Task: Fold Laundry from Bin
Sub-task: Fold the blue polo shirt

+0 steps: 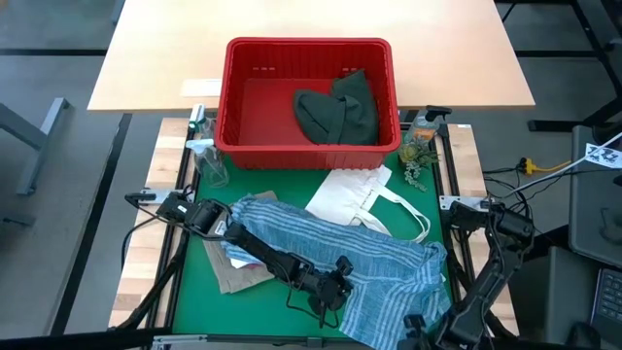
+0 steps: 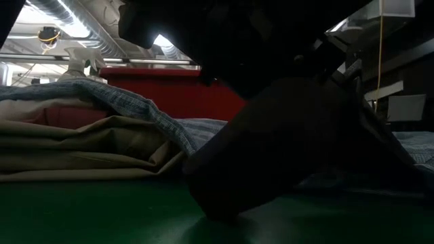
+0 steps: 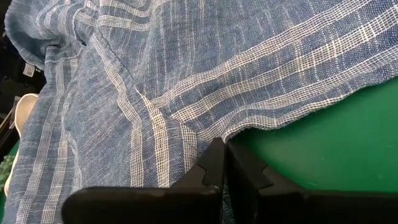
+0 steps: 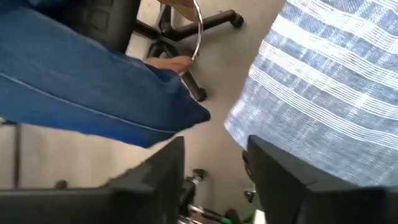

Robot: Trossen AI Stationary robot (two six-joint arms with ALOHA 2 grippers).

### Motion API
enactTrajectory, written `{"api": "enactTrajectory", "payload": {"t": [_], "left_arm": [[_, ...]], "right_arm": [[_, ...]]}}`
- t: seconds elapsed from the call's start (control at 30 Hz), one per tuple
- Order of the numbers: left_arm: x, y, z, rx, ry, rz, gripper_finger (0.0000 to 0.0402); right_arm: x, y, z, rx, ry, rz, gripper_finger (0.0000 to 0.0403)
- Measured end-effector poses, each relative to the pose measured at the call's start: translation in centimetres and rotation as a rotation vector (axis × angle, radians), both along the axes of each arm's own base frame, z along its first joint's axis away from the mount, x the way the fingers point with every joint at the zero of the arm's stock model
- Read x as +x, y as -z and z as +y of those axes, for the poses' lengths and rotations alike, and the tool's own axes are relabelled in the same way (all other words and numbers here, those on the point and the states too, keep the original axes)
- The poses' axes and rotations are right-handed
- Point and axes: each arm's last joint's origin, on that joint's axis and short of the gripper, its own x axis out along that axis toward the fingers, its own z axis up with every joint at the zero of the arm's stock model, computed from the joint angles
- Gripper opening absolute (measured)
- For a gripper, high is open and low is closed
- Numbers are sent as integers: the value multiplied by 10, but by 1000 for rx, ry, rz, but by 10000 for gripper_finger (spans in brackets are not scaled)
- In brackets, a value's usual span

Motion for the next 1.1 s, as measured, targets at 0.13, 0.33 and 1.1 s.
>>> {"api": "enactTrajectory", "payload": {"t": [0.13, 0.33, 1.1], "left_arm": [[0, 0, 0, -1, 1, 0, 5], [0, 0, 0, -3, 1, 1, 7], [0, 0, -1, -2, 1, 3, 8]], "right_arm": [[-1, 1, -1, -30, -66, -21, 219], [-2, 10, -3, -110, -191, -46, 245], [-1, 32, -10, -337, -295, -114, 238]]}}
